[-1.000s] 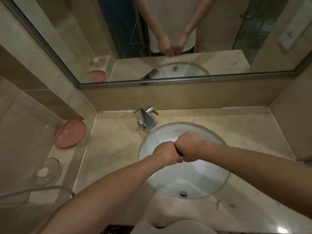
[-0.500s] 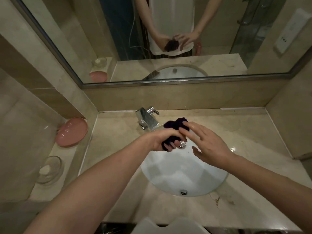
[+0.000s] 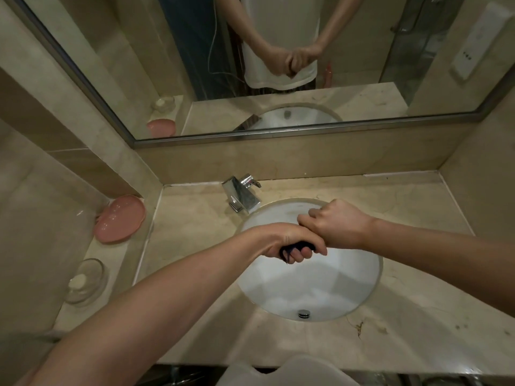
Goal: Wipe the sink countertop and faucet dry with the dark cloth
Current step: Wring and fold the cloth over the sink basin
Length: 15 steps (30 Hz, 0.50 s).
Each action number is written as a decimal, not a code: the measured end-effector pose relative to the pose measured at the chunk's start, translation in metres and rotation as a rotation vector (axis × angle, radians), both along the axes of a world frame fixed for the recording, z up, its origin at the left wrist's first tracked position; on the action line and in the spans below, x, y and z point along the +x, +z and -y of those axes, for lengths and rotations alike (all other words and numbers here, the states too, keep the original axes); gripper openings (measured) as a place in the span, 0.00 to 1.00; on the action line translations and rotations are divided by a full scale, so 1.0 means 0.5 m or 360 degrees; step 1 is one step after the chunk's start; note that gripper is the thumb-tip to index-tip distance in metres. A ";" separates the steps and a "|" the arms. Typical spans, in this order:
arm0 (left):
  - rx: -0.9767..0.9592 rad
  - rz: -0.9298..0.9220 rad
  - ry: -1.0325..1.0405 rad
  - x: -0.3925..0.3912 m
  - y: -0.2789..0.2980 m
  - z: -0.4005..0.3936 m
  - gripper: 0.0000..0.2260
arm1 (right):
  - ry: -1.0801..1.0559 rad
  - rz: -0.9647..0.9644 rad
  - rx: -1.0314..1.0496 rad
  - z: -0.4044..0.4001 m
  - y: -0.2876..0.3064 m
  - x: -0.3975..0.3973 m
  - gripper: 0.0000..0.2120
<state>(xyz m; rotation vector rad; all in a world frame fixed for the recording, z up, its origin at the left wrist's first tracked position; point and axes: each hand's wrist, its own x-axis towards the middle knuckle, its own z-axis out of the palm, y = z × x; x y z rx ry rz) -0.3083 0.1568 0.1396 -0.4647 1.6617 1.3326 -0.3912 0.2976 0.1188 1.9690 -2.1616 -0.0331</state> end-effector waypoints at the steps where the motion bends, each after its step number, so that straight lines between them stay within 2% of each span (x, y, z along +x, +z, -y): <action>1: -0.0129 -0.0057 -0.0062 0.001 -0.007 -0.001 0.15 | -0.0011 0.0005 0.0178 0.005 -0.005 0.004 0.15; 2: -0.0240 -0.0108 -0.0109 0.004 -0.016 -0.002 0.15 | -0.0024 0.0032 0.0303 0.010 -0.010 0.005 0.17; 7: -0.0665 -0.0337 -0.0075 0.007 -0.070 -0.007 0.10 | -0.0301 0.0152 0.0828 0.047 -0.018 0.023 0.10; 11: -0.1043 -0.0588 -0.0080 0.014 -0.117 -0.014 0.09 | -0.0424 0.0204 0.0906 0.066 -0.058 0.033 0.08; 13: -0.1231 -0.0682 -0.0189 0.018 -0.136 -0.021 0.10 | -0.0504 0.0279 0.0927 0.070 -0.081 0.036 0.07; 15: -0.1383 -0.0754 -0.0313 0.019 -0.156 -0.025 0.06 | -0.0607 0.0366 0.0936 0.072 -0.105 0.039 0.08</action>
